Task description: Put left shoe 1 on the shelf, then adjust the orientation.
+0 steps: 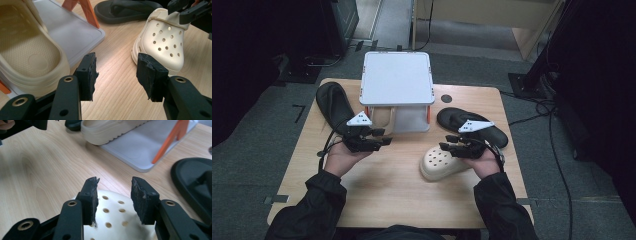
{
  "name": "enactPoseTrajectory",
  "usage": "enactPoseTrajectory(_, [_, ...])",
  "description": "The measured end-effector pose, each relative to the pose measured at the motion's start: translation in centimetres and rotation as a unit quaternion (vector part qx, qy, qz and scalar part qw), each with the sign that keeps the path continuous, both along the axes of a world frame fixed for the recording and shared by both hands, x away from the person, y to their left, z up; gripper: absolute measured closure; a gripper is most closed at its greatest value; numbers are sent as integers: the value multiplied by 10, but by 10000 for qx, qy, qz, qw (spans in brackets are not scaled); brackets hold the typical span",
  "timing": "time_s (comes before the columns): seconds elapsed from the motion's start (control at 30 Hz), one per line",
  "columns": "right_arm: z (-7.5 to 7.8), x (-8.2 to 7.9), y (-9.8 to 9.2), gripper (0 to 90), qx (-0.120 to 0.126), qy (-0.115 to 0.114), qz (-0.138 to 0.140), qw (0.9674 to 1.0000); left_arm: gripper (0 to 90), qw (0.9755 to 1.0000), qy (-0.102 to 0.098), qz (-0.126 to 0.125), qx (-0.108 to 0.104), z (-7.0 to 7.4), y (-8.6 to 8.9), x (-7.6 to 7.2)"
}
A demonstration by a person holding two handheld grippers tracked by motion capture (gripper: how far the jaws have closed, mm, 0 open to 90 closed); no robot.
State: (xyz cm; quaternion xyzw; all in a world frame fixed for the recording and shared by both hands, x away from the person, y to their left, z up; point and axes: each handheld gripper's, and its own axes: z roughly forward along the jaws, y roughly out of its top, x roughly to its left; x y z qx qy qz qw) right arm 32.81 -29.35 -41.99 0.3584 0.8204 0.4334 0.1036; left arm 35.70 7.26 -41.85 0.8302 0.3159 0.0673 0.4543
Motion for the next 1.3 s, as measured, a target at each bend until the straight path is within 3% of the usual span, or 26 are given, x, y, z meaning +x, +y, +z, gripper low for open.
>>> enactPoseTrajectory(0.3, [-3,-5,-16,521,-70,-42,-156,9998,499,9999,-91,-27,-32,-2,-1,5])
enactPoseTrajectory(0.37, [-4,-8,-22,512,11,-123,-209,9997,498,9999,-80,-67,-25,-3,-1,6])
enactPoseTrajectory(0.43, [-5,-10,-27,502,-120,-105,-282,9995,498,9999,-69,-68,-26,-4,-2,7])
enactPoseTrajectory(0.7, [-19,-16,-36,508,-135,213,-332,9991,498,9998,-80,-162,-11,-7,-7,9])
enactPoseTrajectory(0.9, [-29,-14,-27,537,-199,416,-83,9989,499,9998,-126,-161,-75,-7,-6,9])
enactPoseTrajectory(1.0, [-31,-13,-23,565,-146,479,-12,9987,500,9998,-141,-144,-94,-7,-5,9])
enactPoseTrajectory(1.2, [-29,-9,-25,682,233,794,-247,9963,502,9997,-190,-156,-93,-7,-6,8])
enactPoseTrajectory(1.3, [-28,-10,-24,701,291,879,-306,9952,505,9996,-202,-163,-92,-7,-6,8])
